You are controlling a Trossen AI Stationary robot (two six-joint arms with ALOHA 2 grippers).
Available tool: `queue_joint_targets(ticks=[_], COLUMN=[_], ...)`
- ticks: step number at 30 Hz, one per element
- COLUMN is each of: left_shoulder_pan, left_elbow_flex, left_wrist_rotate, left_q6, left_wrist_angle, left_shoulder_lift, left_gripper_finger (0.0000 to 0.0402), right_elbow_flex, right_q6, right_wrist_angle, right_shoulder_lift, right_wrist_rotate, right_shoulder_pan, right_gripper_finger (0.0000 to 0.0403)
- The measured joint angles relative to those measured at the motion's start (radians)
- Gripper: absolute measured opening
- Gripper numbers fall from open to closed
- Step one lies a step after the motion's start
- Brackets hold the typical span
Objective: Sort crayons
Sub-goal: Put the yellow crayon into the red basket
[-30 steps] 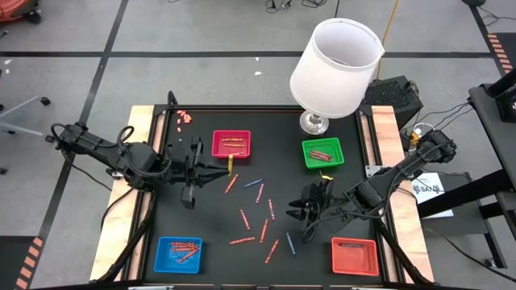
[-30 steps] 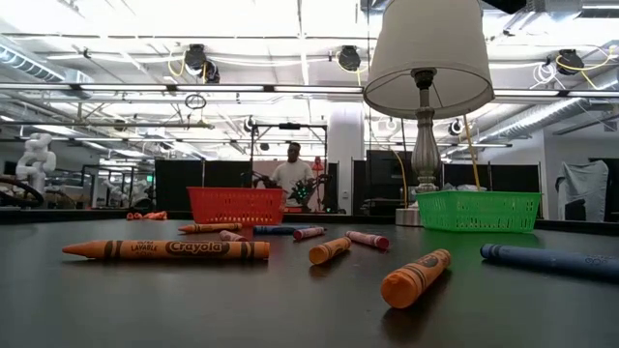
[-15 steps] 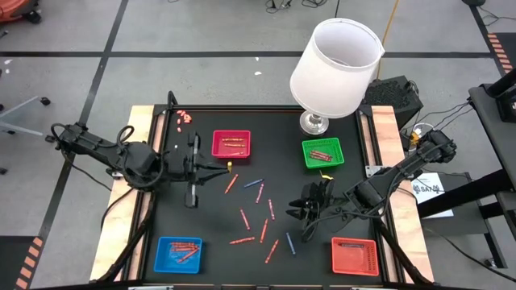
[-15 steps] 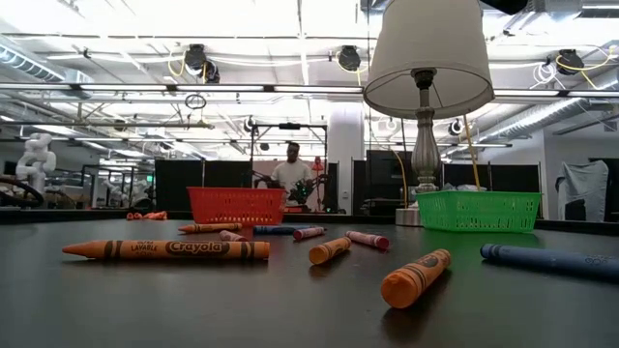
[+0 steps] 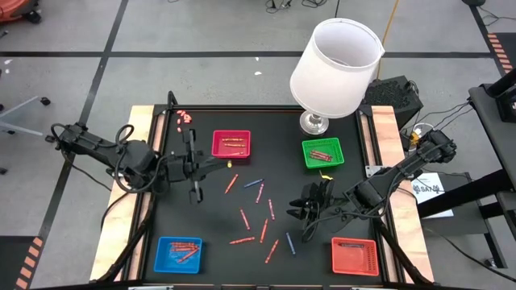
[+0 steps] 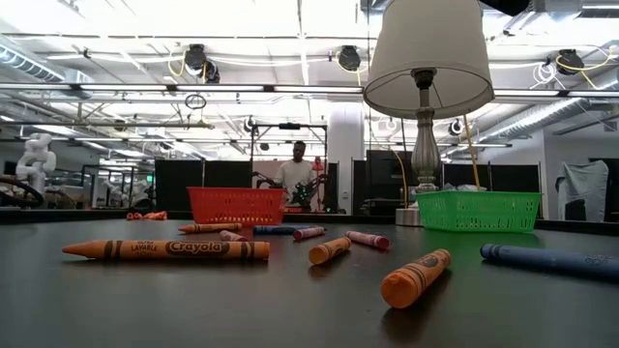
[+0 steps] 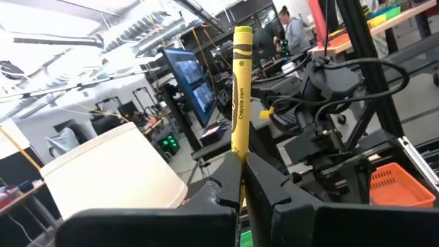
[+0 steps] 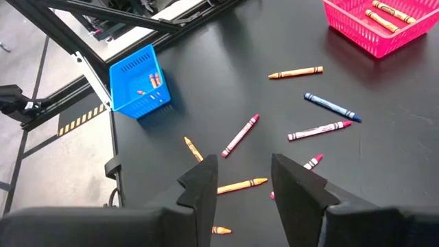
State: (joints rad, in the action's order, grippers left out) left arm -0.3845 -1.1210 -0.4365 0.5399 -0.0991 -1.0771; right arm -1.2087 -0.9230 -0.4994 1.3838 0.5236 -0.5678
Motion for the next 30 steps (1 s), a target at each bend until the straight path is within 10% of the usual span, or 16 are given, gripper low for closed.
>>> queue_joint_targets(ticks=[17,30], left_shoulder_pan=[0.001,-0.003], left_elbow_flex=[0.000,0.000], left_wrist_rotate=[0.010,0.014], left_q6=[-0.020,-0.439], left_wrist_angle=[0.002,0.003], left_shoulder_lift=[0.000,0.000], left_gripper_finger=[0.0006,0.0006], right_elbow_flex=[0.000,0.000], right_q6=[-0.033,-0.050], right_wrist_angle=[0.004,0.027], right_shoulder_lift=[0.000,0.000], right_wrist_rotate=[0.000,0.001], right_shoulder_pan=[0.000,0.000], right_gripper_finger=[0.0121,0.0121])
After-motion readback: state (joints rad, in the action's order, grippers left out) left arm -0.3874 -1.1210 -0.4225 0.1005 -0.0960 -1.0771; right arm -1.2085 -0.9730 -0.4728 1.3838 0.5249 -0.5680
